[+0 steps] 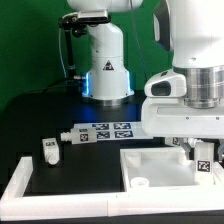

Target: Assemble one leg

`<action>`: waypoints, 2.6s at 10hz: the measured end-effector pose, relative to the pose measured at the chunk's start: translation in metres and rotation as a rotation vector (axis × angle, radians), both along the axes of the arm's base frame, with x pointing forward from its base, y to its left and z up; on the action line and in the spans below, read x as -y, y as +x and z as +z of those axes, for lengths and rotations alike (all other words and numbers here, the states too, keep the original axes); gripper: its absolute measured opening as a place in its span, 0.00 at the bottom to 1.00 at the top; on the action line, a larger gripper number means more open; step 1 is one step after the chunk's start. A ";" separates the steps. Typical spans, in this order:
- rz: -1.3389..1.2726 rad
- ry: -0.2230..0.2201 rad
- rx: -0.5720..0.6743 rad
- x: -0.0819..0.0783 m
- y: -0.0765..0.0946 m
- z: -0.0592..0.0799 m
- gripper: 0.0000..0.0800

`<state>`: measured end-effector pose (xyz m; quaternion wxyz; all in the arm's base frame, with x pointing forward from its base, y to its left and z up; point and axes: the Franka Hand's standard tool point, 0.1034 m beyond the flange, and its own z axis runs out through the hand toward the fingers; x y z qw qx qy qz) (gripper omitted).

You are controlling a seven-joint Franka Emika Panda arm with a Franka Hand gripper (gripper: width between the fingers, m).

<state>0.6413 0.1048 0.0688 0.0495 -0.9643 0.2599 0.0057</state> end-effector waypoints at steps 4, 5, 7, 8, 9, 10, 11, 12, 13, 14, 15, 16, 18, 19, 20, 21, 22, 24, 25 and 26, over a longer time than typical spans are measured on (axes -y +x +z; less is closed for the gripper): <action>-0.608 0.005 -0.054 -0.004 0.001 0.001 0.36; -0.798 0.006 -0.066 -0.006 0.001 0.001 0.36; -1.078 0.008 -0.086 -0.007 0.002 0.001 0.36; -1.189 0.007 -0.092 -0.008 0.003 0.001 0.36; -1.240 0.015 -0.098 -0.007 0.003 0.001 0.36; -1.299 0.025 -0.106 -0.007 0.003 0.001 0.36; -1.310 0.031 -0.101 -0.008 0.003 0.000 0.36; -1.307 0.030 -0.099 -0.008 0.003 0.000 0.36; -1.302 0.030 -0.098 -0.008 0.003 0.000 0.36; -1.291 0.030 -0.097 -0.008 0.003 -0.001 0.46; -1.233 0.028 -0.091 -0.008 0.003 -0.001 0.74; -1.100 0.023 -0.077 -0.008 0.002 -0.001 0.74; -0.680 0.011 -0.040 -0.013 0.002 0.000 0.80; -0.633 0.008 -0.046 -0.016 0.000 -0.001 0.81; -0.586 0.006 -0.040 -0.015 0.000 -0.001 0.81; -0.501 0.004 -0.032 -0.014 0.000 -0.001 0.81; -0.434 0.002 -0.025 -0.014 0.000 -0.001 0.81; -0.050 -0.027 0.016 -0.005 0.001 -0.002 0.81; 0.056 -0.037 0.033 -0.006 0.002 -0.003 0.81; 0.013 -0.035 0.030 -0.006 0.002 -0.003 0.76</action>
Offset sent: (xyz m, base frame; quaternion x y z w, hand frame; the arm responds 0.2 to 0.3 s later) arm 0.0006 -0.0028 0.0094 -0.0018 0.0340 0.4942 0.8687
